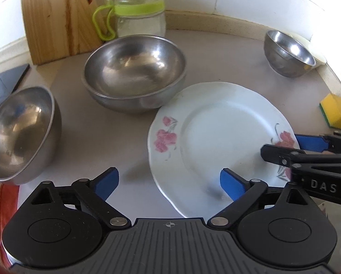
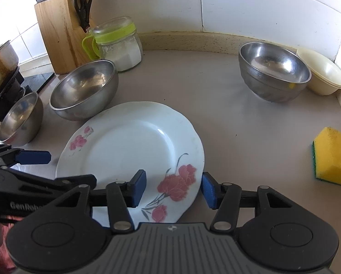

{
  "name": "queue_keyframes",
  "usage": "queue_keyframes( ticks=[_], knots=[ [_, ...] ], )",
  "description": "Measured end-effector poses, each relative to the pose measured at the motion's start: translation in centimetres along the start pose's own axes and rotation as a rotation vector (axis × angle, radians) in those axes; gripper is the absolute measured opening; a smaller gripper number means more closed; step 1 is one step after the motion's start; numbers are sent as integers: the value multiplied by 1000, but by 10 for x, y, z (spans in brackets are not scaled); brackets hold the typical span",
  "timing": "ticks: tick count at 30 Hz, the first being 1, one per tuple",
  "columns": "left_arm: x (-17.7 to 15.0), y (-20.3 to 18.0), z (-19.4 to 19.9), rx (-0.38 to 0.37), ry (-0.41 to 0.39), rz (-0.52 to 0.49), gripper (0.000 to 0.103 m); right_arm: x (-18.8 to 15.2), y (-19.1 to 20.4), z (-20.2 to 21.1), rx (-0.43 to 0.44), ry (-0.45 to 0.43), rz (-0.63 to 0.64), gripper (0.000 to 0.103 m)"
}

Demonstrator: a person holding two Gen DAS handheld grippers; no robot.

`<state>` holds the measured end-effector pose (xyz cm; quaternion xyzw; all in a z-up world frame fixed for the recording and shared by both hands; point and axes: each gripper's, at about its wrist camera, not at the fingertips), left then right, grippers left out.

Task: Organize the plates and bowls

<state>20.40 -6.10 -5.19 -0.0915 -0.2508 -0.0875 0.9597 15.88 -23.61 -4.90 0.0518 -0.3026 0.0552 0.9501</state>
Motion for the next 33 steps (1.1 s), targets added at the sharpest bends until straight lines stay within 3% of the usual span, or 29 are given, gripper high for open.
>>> queue_keyframes(
  ticks=[9,10,13,26,33],
  knots=[
    [5,5,-8,-45,-34,0,99,-2,-2,-1,36,-2,-13,59],
    [6,4,-8,-46,-31,0,98,-2,-2,-1,33,-3,-12,59],
    [4,-5,-2,-104,-37,-29,77,-5,-4,1,54,-13,-35,55],
    [-4,-9,5,-68,-20,-7,78,-10,-12,8,118,-23,-85,51],
    [-9,-10,11,-47,-55,-21,78,-12,-9,15,122,-31,-74,51]
  ],
)
Point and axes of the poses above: each gripper's, at about its wrist camera, not at the fingertips, and z roughly against the way its jaws point, y to its left, x to its top, and after that the axes turned 9 degrees about z, right-handed
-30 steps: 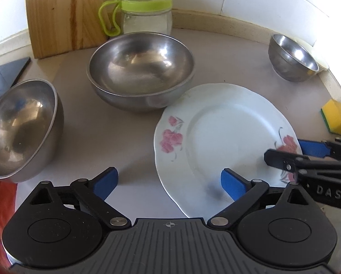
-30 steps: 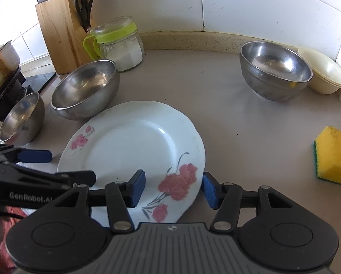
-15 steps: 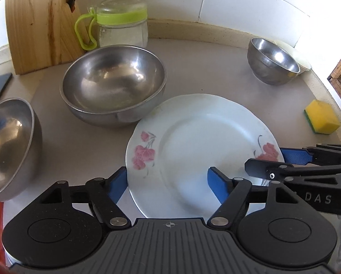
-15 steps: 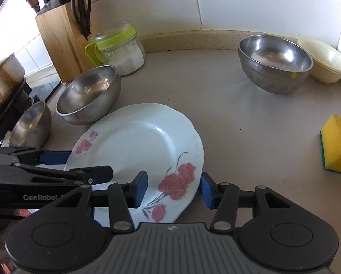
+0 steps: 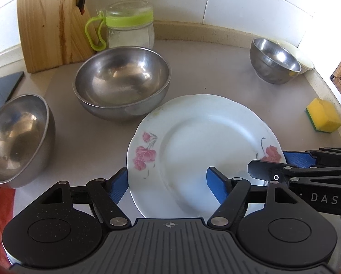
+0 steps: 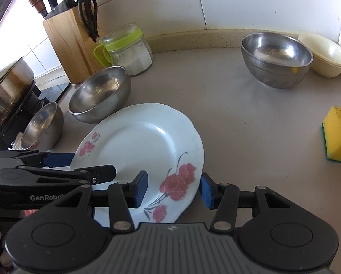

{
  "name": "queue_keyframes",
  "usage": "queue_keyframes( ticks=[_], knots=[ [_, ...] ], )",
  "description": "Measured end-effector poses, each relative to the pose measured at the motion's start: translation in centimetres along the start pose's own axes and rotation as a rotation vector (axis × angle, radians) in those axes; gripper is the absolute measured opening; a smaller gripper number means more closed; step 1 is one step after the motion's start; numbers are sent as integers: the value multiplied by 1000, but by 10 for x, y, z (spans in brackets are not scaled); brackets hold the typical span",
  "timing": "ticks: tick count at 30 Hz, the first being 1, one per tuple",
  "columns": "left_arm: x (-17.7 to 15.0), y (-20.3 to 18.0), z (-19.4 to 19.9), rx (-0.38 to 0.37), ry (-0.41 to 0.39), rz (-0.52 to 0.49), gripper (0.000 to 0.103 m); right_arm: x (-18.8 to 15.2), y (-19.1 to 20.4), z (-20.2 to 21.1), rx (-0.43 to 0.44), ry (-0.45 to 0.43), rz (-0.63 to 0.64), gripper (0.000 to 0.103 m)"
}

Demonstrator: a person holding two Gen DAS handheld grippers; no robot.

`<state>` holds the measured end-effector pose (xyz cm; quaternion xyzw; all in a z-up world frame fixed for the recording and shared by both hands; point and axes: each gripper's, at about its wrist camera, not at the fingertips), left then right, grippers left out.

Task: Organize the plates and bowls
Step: 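Tilt and lift the smaller pink-flower plate with the right tool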

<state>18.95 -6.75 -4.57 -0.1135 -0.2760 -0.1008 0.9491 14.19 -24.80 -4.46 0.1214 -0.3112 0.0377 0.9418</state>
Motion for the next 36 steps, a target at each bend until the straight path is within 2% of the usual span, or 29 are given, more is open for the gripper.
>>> queue_keyframes(
  ticks=[20,36],
  knots=[
    [-13,-1,26,13,-77,-27,79,-8,13,22,-18,-34,18,51],
    [-27,-17,48,-36,-123,-114,79,-31,17,63,-74,-77,-33,51]
  ],
)
Point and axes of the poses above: each gripper's, at about its wrist camera, not at the fingertips, and z roughly against the way its jaws point, y to its left, x to its top, and after that the axes turned 9 degrees about z, right-handed
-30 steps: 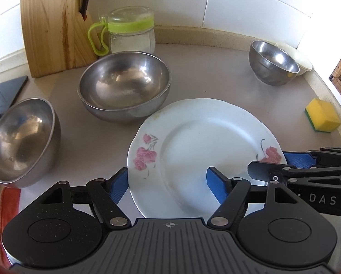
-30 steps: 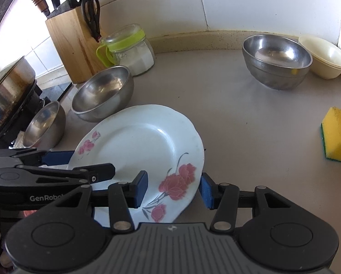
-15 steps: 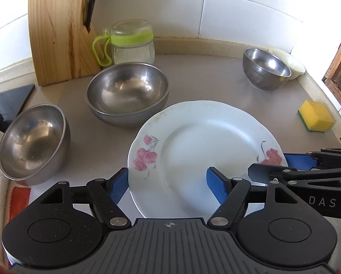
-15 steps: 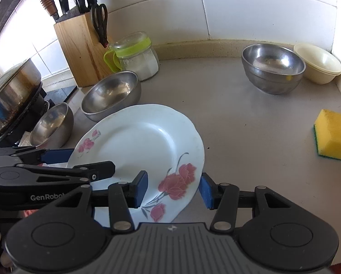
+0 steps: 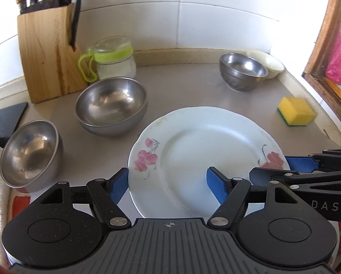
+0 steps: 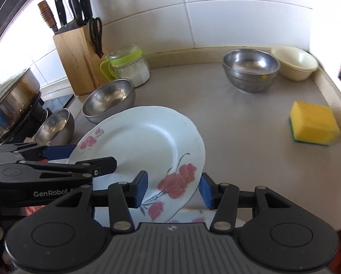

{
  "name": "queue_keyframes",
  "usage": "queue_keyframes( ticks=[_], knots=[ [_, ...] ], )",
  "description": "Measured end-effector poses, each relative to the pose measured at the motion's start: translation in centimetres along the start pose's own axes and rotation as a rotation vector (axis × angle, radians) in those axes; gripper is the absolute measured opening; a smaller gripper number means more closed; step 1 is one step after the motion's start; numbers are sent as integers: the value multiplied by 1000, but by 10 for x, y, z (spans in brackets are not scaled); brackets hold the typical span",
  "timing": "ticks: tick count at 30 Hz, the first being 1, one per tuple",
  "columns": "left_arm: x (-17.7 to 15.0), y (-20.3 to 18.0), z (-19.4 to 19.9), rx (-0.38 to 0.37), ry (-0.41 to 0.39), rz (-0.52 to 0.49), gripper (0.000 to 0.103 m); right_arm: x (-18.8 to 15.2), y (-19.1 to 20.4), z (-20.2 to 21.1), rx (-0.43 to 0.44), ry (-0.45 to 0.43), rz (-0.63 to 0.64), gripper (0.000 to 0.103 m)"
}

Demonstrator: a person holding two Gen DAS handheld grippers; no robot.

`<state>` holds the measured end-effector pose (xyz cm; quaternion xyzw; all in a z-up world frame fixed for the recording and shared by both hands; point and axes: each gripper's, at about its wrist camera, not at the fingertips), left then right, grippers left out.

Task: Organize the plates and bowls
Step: 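Tilt and lift the smaller pink-flower plate with the right tool, then carry the pink-flower plate onto the plate stack and open the right tool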

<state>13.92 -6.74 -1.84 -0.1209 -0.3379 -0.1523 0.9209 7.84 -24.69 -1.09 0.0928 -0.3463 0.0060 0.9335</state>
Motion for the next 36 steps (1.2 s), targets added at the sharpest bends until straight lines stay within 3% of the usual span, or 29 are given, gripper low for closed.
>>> queue_keyframes(
  ticks=[21,36],
  knots=[
    [-32,-45,23,-177,15,-224,79,-69,2,71,-179,-32,-203,51],
    [-61,-70,27,-247,53,-341,79,-111,1,95,-259,-9,-299,51]
  ],
)
Point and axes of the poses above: each gripper's, at about its wrist camera, not at the fingertips, and z roughly against the way its jaws point, y to its left, x to its top, and after that the axes turned 9 degrees about z, right-handed
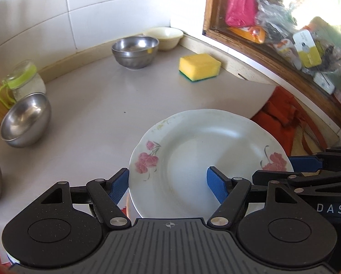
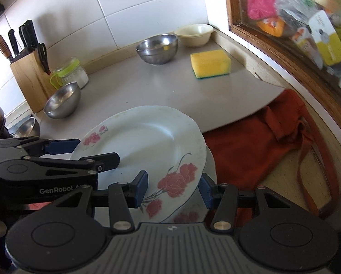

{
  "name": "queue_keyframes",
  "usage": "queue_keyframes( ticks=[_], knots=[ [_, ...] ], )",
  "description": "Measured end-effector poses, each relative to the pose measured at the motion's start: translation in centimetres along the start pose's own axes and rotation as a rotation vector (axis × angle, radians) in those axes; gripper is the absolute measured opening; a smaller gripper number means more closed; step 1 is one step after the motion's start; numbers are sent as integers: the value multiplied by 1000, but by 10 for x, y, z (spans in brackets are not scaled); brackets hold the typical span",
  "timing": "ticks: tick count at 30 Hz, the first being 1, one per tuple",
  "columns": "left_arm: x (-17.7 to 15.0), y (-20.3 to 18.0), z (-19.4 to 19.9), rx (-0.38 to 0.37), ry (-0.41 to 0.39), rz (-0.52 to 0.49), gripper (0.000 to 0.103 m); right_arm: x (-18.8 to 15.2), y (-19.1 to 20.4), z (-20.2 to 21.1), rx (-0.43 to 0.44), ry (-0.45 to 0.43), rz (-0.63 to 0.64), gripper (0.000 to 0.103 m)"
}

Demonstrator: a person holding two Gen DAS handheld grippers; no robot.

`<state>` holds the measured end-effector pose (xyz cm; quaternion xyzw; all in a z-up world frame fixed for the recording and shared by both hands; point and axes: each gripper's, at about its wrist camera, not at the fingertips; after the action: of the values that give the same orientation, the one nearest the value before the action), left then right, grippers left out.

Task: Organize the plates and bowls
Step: 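Carry the pink-flower plate onto the plate stack and open the right tool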

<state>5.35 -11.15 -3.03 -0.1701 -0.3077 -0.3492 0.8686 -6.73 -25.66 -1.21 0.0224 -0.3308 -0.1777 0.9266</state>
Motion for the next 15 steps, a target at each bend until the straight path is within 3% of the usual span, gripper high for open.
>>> queue_keyframes(
  ticks=[7,11,15],
  knots=[
    [-5,-3,-7,-30,37,-11,79,-9,-1,1,-35,12,16,51],
    [-8,-4,-11,-43,65,-29,71,-12,-1,3,-63,22,45,51],
    [-9,-9,-4,-76,30,-60,72,-13,0,9,-95,3,73,51]
  ],
)
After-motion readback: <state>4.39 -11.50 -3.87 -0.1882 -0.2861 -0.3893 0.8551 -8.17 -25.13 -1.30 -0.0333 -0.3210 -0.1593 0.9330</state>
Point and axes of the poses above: each gripper's, at about its wrist camera, not at the fingertips, and z roughly against the way its jaws point, y to its left, x to its top, and after that the axes turned 9 degrees about z, right-handed
